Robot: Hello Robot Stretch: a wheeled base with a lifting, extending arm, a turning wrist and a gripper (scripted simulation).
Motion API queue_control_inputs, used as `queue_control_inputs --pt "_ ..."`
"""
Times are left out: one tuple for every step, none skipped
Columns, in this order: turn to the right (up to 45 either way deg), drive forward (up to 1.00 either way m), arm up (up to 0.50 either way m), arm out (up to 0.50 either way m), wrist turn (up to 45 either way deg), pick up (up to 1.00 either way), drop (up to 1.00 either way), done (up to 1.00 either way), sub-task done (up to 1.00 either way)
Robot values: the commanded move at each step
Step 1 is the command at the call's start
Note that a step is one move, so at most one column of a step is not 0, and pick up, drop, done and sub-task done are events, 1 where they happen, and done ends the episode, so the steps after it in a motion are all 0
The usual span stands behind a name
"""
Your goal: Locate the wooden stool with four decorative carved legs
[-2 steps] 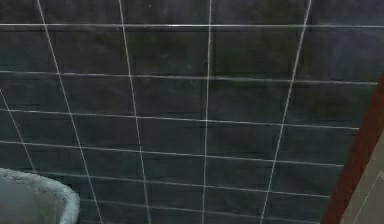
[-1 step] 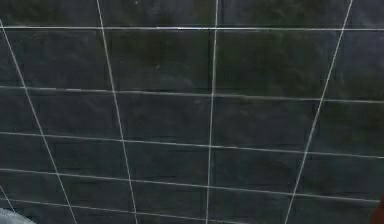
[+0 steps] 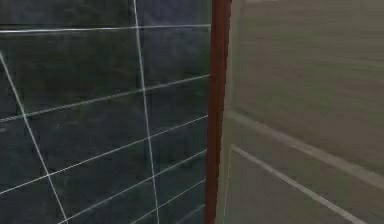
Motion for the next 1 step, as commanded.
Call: queue_control_inputs --pt "45.0 0.0 0.0 0.0 0.0 0.0 0.0 0.0 0.0"
